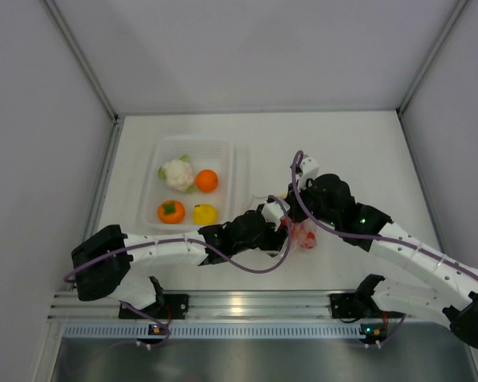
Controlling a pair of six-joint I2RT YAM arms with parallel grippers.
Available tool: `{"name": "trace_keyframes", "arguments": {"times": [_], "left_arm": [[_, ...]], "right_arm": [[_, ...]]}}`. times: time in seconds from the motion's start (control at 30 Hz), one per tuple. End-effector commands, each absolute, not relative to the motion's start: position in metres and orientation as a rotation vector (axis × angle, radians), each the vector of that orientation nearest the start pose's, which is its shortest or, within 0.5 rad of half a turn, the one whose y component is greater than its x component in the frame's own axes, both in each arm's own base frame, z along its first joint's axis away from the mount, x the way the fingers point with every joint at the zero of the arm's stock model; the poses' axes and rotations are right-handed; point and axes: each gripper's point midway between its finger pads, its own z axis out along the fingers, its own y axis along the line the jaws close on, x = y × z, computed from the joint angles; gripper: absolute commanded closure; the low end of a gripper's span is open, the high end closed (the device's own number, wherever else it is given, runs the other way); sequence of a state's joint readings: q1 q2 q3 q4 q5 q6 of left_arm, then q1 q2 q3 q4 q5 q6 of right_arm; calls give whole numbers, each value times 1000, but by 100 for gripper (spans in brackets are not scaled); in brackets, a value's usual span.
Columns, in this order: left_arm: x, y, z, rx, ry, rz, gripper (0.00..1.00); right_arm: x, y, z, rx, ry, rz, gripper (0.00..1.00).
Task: Open the zip-top bag and remove the fake food
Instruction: Pick up the fake fruit from the bin.
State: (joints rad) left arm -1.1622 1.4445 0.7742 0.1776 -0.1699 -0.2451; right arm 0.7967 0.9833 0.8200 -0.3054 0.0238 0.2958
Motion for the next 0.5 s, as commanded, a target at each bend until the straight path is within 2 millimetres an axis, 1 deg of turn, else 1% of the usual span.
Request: {"name": "trace_keyframes", "arguments": {"times": [0.0,0.03,0.07,0.1,0.17,0.23,0.27,0.37,0.4,0.47], "left_arm": [[162,-392,147,972,1810,-849,100],[161,-393,147,975,1810,-853,100],[161,-392,147,977,1808,-857,100],[160,-393,148,982,1801,-861,100],[162,-391,152,957,1795,-857,100],[169,-388,160,907,1783,-841,100],[170,-387,166,889,1767,-845,100],[172,-383,177,857,1734,-844,100],[173,-382,177,855,1730,-839,100],[174,-381,185,835,1703,-849,100]], "right_arm": [[226,263,245,-591,1894,743,100],[230,260,248,-563,1879,722,100],[232,258,244,-549,1883,712,100],[237,254,244,-509,1876,688,100],[244,250,237,-487,1900,638,100],[245,249,224,-493,1946,605,100],[245,249,220,-500,1959,601,100],[244,248,208,-504,1992,588,100],[243,246,205,-496,2000,583,100],[245,241,202,-471,2003,560,100]]}}
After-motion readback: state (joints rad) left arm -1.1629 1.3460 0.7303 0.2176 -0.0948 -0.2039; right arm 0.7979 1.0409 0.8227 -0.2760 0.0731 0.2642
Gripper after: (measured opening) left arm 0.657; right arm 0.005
